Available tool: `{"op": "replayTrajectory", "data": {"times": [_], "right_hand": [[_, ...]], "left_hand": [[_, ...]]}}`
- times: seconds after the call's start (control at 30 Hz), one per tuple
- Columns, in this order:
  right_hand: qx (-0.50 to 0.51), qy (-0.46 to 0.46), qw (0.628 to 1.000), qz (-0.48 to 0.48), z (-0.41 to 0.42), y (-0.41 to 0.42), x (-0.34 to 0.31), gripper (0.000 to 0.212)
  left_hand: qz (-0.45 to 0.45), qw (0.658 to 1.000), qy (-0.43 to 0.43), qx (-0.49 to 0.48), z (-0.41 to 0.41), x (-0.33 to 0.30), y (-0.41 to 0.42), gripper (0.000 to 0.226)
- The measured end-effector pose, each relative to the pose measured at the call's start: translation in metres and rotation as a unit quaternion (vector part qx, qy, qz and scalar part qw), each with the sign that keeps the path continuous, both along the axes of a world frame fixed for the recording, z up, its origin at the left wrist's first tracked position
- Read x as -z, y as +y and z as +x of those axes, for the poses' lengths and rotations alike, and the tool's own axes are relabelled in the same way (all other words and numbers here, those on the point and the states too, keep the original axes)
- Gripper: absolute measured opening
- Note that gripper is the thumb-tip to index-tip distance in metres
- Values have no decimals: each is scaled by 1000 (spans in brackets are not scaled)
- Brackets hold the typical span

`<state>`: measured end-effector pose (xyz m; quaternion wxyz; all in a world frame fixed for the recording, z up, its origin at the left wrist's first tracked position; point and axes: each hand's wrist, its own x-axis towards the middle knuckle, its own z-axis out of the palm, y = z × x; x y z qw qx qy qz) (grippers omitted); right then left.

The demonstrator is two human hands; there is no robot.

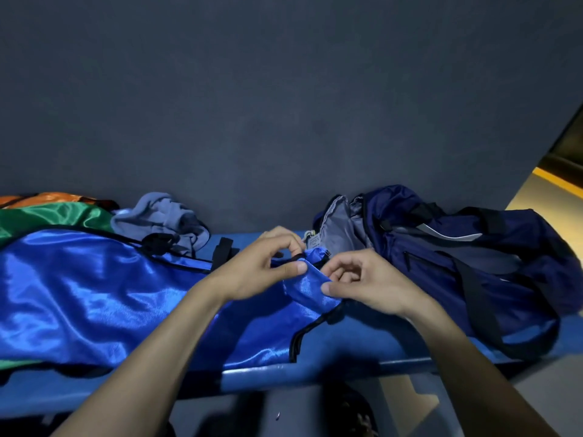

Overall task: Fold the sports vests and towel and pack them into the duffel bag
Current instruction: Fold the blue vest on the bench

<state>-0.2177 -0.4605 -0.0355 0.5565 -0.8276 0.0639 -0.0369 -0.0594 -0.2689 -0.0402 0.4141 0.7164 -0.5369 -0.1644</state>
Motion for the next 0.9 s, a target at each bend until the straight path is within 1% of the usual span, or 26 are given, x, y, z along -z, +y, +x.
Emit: {"op": "replayTrajectory", "data": {"times": [0.03, 0.1, 0.13, 0.2, 0.27, 0.33, 0.37, 0.4, 0.47, 0.5, 0.53, 0.57, 0.63, 0.67, 0.73, 0.77, 0.8, 0.83, 0.87, 0.9], "right_hand": [[2, 10, 1000, 4, -1, -2, -2, 5], [52, -5, 999, 7, 0, -9, -4, 4], [96, -27, 995, -2, 2, -13, -3, 7], [176, -56, 982, -51, 8, -21, 3, 9], [184, -42, 974, -123, 15, -24, 12, 18], [154, -19, 971, -184, 22, -20, 20, 28], [145, -19, 969, -201, 26, -18, 22, 28], [140, -24, 967, -211, 31, -16, 22, 25], [134, -41, 965, -223, 39, -13, 20, 11], [129, -46, 964, -227, 42, -11, 19, 4], [125, -51, 965, -226, 45, -11, 18, 3], [124, -53, 965, -224, 48, -10, 18, 9], [131, -52, 965, -222, 52, -8, 15, 18], [135, -56, 964, -222, 53, -8, 14, 19], [115, -68, 963, -236, 54, -6, 11, 10], [90, -65, 960, -258, 53, -4, 9, 17], [61, -43, 952, -298, 53, -3, 9, 30], [41, -11, 936, -350, 53, -2, 10, 40], [34, 19, 918, -396, 54, 0, 10, 41], [41, 32, 906, -420, 55, 4, 10, 34]], "left_hand": [[-3, 999, 49, 21, -2, -2, 0, 14], [-5, 992, 120, 41, -6, -5, -1, 20], [-8, 990, 132, 43, -7, -6, -1, 23], [-13, 989, 138, 43, -5, -8, -2, 24], [-15, 989, 144, 44, -2, -9, -2, 20], [0, 987, 154, 45, 1, -9, -2, 14], [9, 987, 155, 42, 3, -8, -3, 14], [19, 988, 151, 36, 4, -8, -3, 17], [35, 990, 134, 14, 7, -9, -2, 20], [40, 991, 126, 2, 9, -9, -1, 17], [43, 992, 120, -12, 10, -10, 0, 11], [44, 992, 113, -30, 13, -10, 1, 6], [52, 993, 65, -78, 20, -8, 3, 9], [67, 992, 30, -98, 25, -6, 4, 12], [107, 988, -18, -112, 30, -3, 8, 15], [123, 986, -29, -111, 32, -2, 9, 16], [132, 985, -36, -108, 32, -1, 10, 15], [138, 984, -42, -106, 32, 0, 10, 14], [139, 984, -47, -104, 32, 1, 11, 14], [138, 984, -49, -103, 32, 1, 11, 13]]}}
